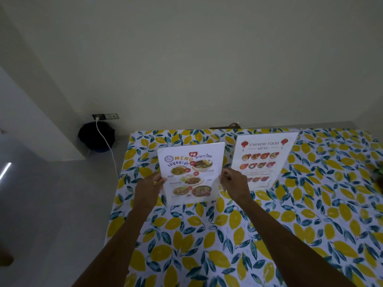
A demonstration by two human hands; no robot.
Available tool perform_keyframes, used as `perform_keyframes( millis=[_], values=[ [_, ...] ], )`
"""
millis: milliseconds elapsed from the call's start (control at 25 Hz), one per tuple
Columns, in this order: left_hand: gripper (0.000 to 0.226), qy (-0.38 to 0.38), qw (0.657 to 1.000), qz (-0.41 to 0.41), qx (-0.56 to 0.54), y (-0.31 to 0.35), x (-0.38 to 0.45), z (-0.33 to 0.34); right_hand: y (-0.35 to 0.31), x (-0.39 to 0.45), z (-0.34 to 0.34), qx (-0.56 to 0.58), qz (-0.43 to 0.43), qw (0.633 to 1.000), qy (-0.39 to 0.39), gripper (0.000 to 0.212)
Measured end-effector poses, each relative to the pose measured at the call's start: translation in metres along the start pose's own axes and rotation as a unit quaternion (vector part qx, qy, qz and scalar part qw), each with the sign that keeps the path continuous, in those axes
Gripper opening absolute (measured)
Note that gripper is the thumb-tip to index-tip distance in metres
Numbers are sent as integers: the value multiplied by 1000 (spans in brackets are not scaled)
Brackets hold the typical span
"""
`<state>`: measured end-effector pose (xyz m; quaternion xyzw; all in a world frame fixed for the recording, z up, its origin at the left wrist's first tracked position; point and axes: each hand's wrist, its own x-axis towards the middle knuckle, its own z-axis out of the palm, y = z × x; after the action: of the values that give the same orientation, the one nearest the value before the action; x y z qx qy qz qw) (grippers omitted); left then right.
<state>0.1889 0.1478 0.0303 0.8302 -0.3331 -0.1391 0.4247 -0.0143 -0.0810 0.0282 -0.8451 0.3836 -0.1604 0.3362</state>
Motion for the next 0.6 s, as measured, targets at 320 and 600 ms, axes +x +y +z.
perform_keyframes(
  millis=[320,600],
  values=[
    [16,-33,999,-4,-15,1,30,2,1,18,1,-17,17,999,45,11],
    [18,-28,999,3,26,3,33,2,2,17,8,-12,27,998,56,12]
  ],
)
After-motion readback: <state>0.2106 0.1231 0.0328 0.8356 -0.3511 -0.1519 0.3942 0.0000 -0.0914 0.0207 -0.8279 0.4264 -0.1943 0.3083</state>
